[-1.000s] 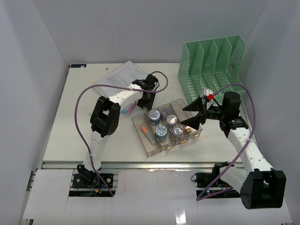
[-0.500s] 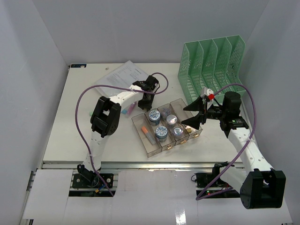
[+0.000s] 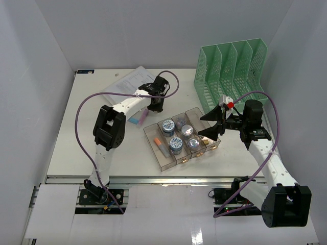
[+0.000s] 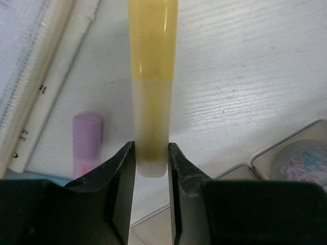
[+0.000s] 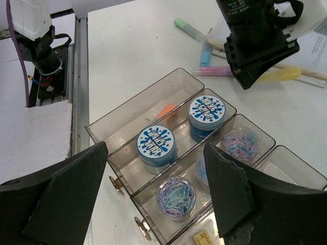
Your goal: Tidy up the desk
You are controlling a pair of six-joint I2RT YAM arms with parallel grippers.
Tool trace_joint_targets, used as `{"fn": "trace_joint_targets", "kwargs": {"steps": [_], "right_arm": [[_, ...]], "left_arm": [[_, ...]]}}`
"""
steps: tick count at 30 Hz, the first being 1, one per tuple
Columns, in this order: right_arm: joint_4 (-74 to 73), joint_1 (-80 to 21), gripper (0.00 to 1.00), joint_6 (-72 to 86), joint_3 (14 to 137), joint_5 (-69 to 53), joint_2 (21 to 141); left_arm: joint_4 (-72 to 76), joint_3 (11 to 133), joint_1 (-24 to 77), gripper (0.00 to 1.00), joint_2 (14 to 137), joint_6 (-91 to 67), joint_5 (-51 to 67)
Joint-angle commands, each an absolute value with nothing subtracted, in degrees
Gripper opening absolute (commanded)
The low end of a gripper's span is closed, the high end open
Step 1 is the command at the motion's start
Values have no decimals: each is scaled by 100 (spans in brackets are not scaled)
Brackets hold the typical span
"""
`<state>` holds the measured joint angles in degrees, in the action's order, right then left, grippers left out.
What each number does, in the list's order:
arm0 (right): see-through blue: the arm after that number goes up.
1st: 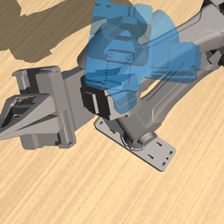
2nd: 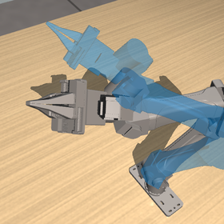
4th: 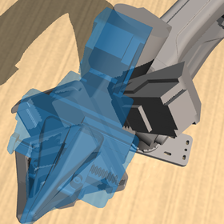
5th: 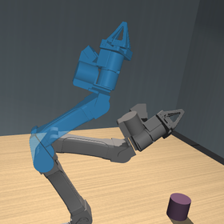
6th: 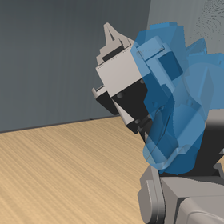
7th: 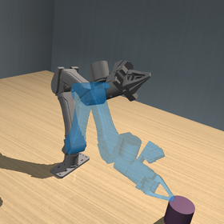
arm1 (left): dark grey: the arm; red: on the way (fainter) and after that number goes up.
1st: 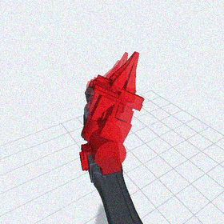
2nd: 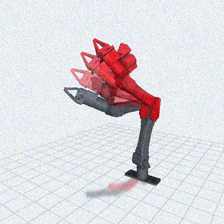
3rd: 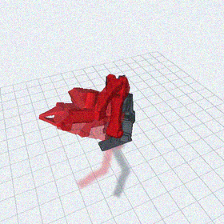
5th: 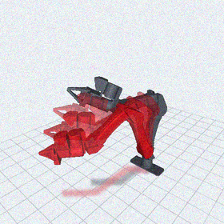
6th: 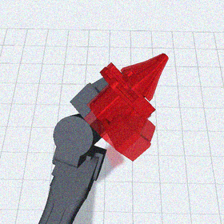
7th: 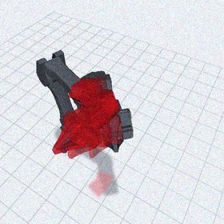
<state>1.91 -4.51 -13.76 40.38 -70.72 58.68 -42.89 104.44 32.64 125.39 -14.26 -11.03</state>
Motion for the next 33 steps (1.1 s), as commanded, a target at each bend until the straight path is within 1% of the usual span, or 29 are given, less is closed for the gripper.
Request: {"fn": "trace_joint_targets", "kwargs": {"steps": [1,5,9,13,20,23,27,33], "right_arm": [[407,-413,82,-1371,3990,-7154,5906],[413,-413,82,-1372,3990,-7154,5906],[413,-404,82,-1371,3981,-7146,5896],[405,-403,82,-1372,3981,-7146,5880],[411,-385,82,-1369,3990,-7163,5851],[413,-376,82,-1360,3988,-7154,5827],[417,-360,82,-1362,3987,-7163,5810],[413,-352,83,-1355,3989,-7135,5810]], "left_arm": [[-4080,10396,3186,5,11649,-1490,-1209],[-4043,10337,3164,5,11246,-1572,-1161],[-3913,9967,3129,5,10614,-1939,-870],[-3512,8865,3120,5,9756,-2510,-359],[-2753,6698,3113,2,7901,-3984,640],[-2431,5842,3114,2,7324,-4571,979],[-2087,4929,3124,1,6892,-5195,1274],[-1736,4496,3248,1,6960,-5503,1453]]}}
